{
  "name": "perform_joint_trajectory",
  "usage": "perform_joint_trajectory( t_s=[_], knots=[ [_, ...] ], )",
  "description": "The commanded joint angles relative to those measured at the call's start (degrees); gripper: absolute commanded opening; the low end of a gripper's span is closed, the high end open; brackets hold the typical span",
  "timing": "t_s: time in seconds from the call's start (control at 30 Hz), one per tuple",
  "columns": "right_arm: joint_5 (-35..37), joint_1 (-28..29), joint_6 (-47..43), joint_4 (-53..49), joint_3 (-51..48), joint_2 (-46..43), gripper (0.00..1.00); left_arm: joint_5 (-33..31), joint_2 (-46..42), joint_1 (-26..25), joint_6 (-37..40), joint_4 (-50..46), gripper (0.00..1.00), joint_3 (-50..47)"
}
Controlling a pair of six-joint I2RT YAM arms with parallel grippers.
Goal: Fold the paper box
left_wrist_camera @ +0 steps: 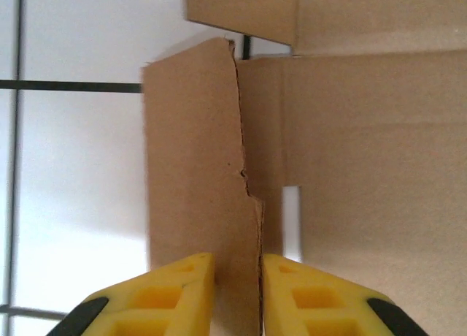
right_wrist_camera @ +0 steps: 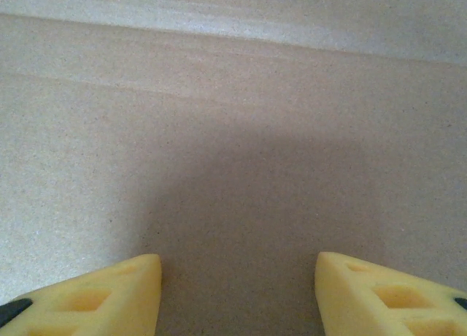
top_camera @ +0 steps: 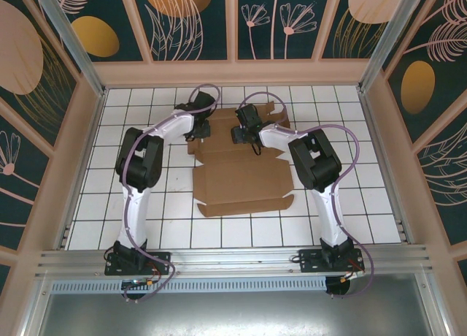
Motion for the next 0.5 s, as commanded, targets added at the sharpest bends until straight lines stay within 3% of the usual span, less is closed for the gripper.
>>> perform_joint_trajectory(
  t_s=[0.0,0.1,0.17,0.27,0.33,0.47],
  knots=[
    [-3.8,-0.5,1.8,-12.2,-3.1,3.1,0.58,1.2,-10.2,4.9,-1.5,1.6,0.34,-3.8],
    [-5.6,-0.5,2.5,-11.5,-3.3,-0.3,0.61,4.4,-18.3,7.1,-1.7,6.0,0.37,-7.8],
    [-7.8,-1.0,3.5,-9.6,-4.3,-3.8,0.63,7.4,-21.9,6.9,-1.3,7.9,0.34,-9.5],
    [-13.2,-3.2,6.3,-5.5,-7.3,-8.8,0.65,11.8,-25.6,2.6,-3.7,14.0,0.29,-15.4],
    [-14.7,-4.7,7.1,-3.7,-8.7,-11.4,0.65,14.3,-24.5,-1.7,-5.8,16.1,0.25,-17.6],
    [-12.9,-8.3,5.2,-6.1,-6.2,-10.3,0.63,26.9,-17.9,-6.2,-13.5,24.5,0.10,-23.0]
  ],
)
